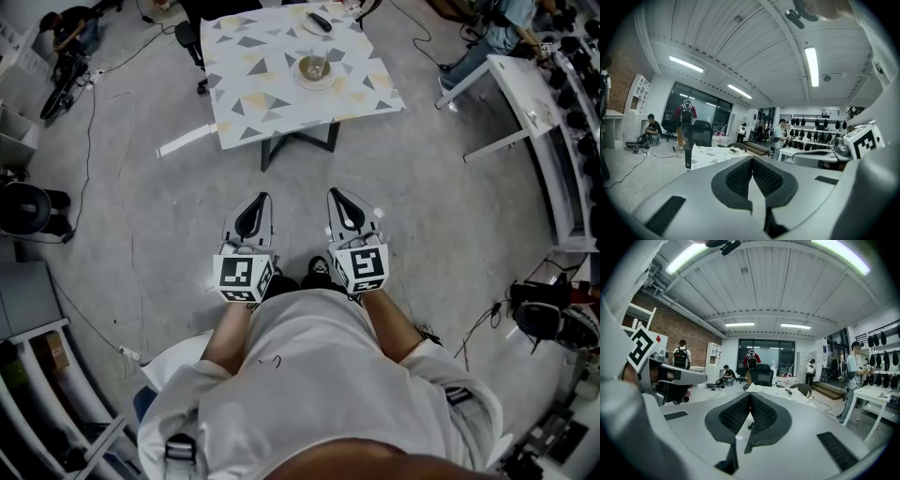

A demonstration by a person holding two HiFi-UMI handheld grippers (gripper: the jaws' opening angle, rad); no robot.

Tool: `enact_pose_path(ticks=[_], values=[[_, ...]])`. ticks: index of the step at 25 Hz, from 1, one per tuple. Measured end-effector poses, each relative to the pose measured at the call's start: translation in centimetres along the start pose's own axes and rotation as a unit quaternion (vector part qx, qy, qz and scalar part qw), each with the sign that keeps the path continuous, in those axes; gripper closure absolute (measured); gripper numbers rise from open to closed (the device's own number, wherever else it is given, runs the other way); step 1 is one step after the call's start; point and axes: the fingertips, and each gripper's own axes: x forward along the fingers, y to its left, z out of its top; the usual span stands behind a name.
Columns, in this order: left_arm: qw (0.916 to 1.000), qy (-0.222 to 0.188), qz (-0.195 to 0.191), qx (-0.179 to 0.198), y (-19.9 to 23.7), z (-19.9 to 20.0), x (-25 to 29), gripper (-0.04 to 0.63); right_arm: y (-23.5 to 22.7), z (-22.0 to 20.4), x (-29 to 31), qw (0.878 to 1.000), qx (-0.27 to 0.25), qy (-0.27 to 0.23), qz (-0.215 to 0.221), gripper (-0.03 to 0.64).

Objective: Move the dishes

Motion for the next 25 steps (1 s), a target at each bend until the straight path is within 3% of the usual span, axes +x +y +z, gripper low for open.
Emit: enact_pose_path(ticks=[11, 18, 25], values=[[0.9990, 0.015, -0.041, -0.009, 2.5, -1.4, 0.7, 0.575, 2.0, -1.0, 1.6, 0.999, -0.003, 0.023, -0.028, 0.615], [0.9990, 0.017, -0.042, -0.001, 3.6, -0.9, 4.2, 0.575, -0.4, -0.7, 4.9, 0.999, 0.003, 0.020, -0.029, 0.607], [0.9988, 0.031, -0.036, 0.008, 5.6, -0.4, 10.2, 0.575, -4.4, -0.3, 10.0, 1.000, 0.009, 0.020, -0.021, 0.557]])
